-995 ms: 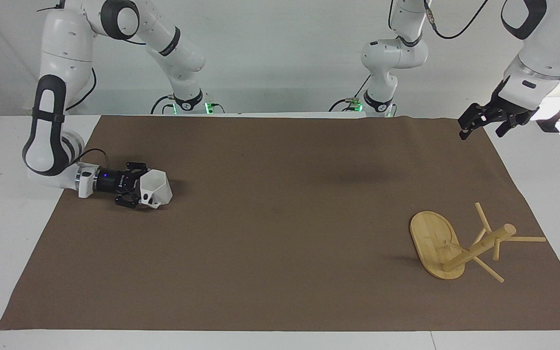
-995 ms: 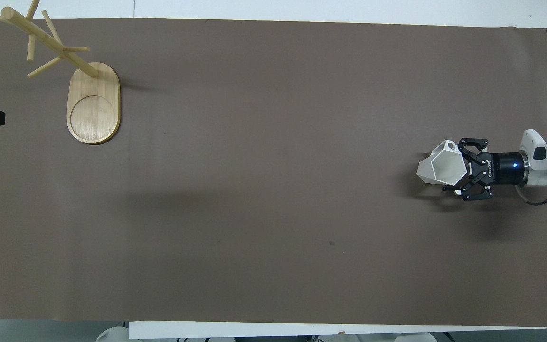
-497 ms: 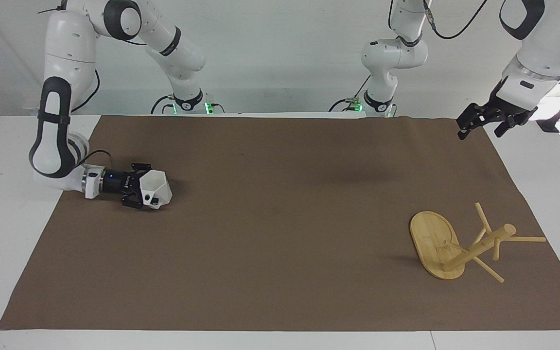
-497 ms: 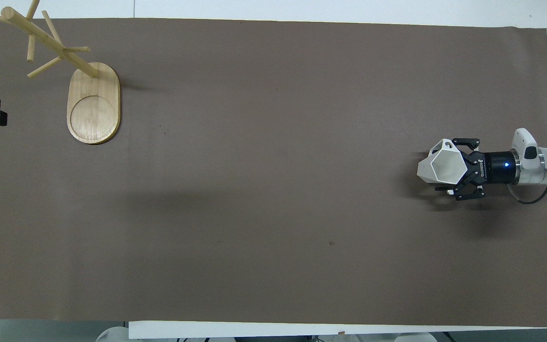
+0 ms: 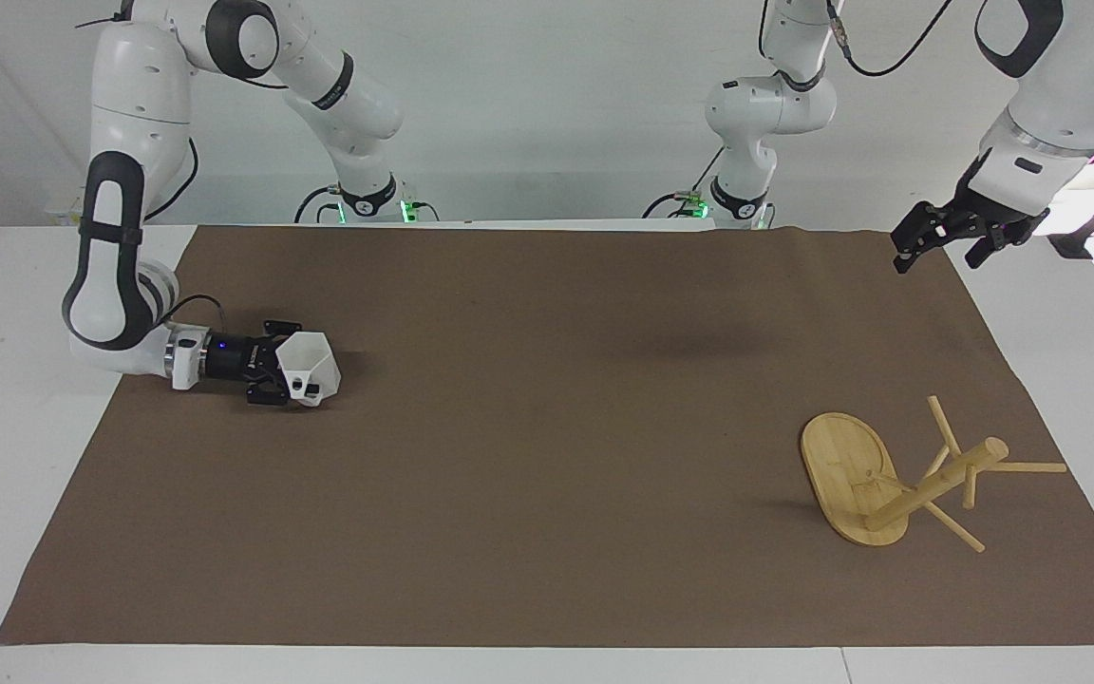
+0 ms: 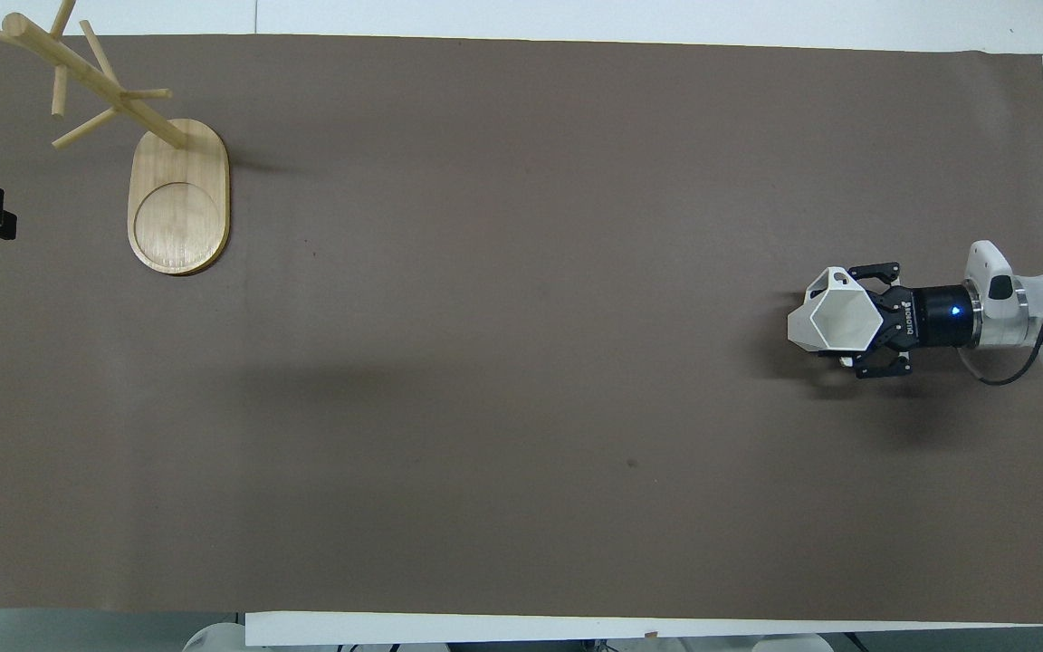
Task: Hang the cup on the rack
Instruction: 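Lift the cup with the right gripper while the left gripper advances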
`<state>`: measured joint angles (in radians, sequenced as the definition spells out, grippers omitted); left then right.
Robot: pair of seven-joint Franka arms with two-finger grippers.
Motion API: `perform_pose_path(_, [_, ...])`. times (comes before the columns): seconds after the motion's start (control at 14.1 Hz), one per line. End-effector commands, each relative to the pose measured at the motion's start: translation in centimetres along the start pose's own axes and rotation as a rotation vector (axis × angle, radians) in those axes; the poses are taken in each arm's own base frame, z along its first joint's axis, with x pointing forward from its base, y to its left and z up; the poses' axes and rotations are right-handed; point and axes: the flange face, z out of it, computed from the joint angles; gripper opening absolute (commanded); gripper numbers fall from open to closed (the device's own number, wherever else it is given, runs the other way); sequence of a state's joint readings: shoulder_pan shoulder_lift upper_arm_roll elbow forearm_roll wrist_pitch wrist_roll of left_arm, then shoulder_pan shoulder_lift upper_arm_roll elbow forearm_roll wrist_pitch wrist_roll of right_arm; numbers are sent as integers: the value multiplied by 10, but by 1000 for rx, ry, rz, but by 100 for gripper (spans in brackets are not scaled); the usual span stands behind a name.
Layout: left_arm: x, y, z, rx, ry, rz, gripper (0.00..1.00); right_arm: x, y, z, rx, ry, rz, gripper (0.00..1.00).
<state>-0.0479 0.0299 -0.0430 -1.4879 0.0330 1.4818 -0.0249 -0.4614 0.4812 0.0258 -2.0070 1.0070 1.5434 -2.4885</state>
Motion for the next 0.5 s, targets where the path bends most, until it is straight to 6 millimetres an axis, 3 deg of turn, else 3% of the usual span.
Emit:
perform_pose_path(0.0, [-8,28,-3,16,6,49,100,32,14,19,29,36,-11,37])
perform_pose_path(0.14, [-8,39,-4,-13,13,64,100,61,24,41,49,67,20,37])
perform_pose_path(0.28, [-7,54,-5,-27,30,68,100,94,40,87,77,129,3,37])
perform_pose_path(0.43, [-11,96,-3,-26,30,8,100,124,53,136,89,140,6,37])
